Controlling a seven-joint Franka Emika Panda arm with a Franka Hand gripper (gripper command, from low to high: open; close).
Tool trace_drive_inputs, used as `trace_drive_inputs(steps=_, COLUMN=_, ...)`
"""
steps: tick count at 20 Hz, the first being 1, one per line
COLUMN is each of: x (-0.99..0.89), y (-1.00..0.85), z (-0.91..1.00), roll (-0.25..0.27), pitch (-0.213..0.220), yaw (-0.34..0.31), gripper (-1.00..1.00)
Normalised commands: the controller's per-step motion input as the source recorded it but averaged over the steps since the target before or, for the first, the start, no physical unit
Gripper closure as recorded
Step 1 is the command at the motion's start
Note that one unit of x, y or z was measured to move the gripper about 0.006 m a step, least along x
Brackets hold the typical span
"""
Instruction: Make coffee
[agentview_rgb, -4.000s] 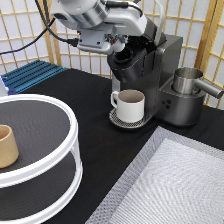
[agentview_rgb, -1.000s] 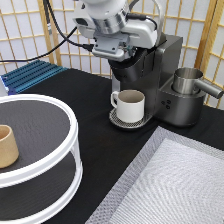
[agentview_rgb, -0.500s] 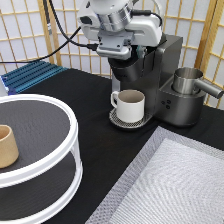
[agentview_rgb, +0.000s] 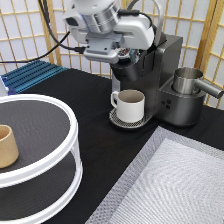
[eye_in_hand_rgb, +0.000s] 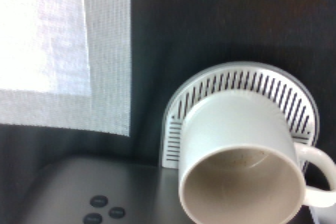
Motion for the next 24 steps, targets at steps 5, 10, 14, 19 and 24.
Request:
trace_drive_inputs(steps=5, x=-0.01, y=0.71, z=1.0, roll=-0.076, pitch=-0.033, yaw=-0.063, gripper=-1.0)
trace_drive_inputs(steps=10, x=0.08, y=0.91, z=1.0, roll=-0.102, pitch=-0.005, yaw=-0.053, gripper=-1.0)
trace_drive_inputs(steps=14, x=0.05, y=0.81, z=0.55, roll=-0.134, pitch=0.052, yaw=-0.07, gripper=-1.0)
trace_drive_inputs(steps=19, x=0.0, y=0.64, z=0.03, roll=-0.216, pitch=0.125, yaw=-0.08, gripper=-1.0)
trace_drive_inputs(steps=24, x=-0.03, y=0.22, z=-0.01, roll=-0.293, pitch=0.137, yaw=-0.093, gripper=-1.0)
